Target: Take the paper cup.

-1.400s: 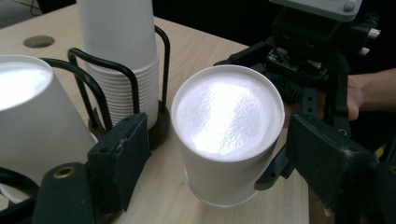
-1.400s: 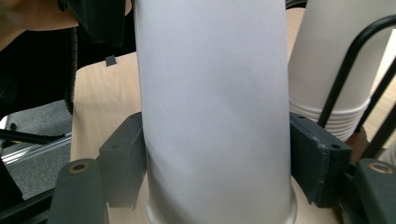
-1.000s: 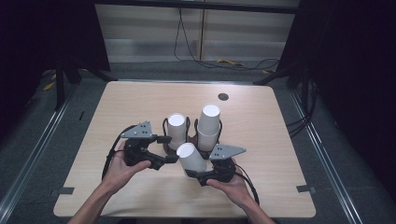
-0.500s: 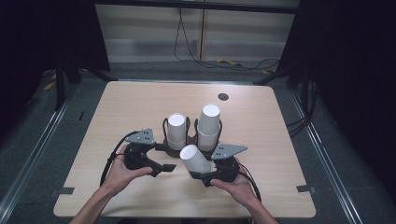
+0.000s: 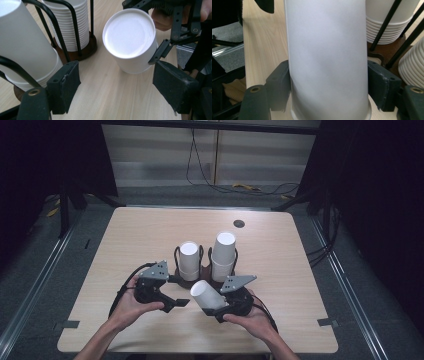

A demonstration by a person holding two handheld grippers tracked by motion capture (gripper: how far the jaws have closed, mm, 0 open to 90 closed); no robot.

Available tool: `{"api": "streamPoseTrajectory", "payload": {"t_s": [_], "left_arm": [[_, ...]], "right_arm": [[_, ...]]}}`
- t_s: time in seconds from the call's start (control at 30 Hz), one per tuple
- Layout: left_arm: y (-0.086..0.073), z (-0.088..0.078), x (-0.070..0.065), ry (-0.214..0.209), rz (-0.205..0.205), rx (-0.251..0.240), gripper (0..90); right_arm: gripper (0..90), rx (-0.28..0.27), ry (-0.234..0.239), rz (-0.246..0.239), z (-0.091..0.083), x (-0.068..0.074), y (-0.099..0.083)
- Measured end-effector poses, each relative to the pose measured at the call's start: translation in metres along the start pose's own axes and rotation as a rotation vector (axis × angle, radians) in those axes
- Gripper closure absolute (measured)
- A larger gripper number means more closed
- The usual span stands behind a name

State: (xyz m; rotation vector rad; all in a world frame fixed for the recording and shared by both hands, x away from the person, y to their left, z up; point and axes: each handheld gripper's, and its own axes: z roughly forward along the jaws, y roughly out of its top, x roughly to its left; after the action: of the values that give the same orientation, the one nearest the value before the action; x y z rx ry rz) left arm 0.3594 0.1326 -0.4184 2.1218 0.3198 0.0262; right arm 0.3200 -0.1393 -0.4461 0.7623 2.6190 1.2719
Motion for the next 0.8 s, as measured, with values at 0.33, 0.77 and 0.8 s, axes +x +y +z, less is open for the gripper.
{"api": "streamPoseTrajectory", "payload": {"t_s": [0.33,0.77,0.8], "left_arm": [[-0.001,-0.004,0.003,-0.043,-0.034,-0.059,26.7],[-0.002,0.006,0.003,-0.106,-0.012,-0.013,32.8],[-0.002,0.006,0.003,-0.106,-0.012,-0.013,32.8]], "right_arm": [[27.9,0.068,0.002,-0.035,0.001,0.001,0.006],[28.0,0.189,-0.009,-0.066,0.0,-0.002,0.015],[28.0,0.19,-0.006,-0.068,0.002,-0.002,0.015]]}}
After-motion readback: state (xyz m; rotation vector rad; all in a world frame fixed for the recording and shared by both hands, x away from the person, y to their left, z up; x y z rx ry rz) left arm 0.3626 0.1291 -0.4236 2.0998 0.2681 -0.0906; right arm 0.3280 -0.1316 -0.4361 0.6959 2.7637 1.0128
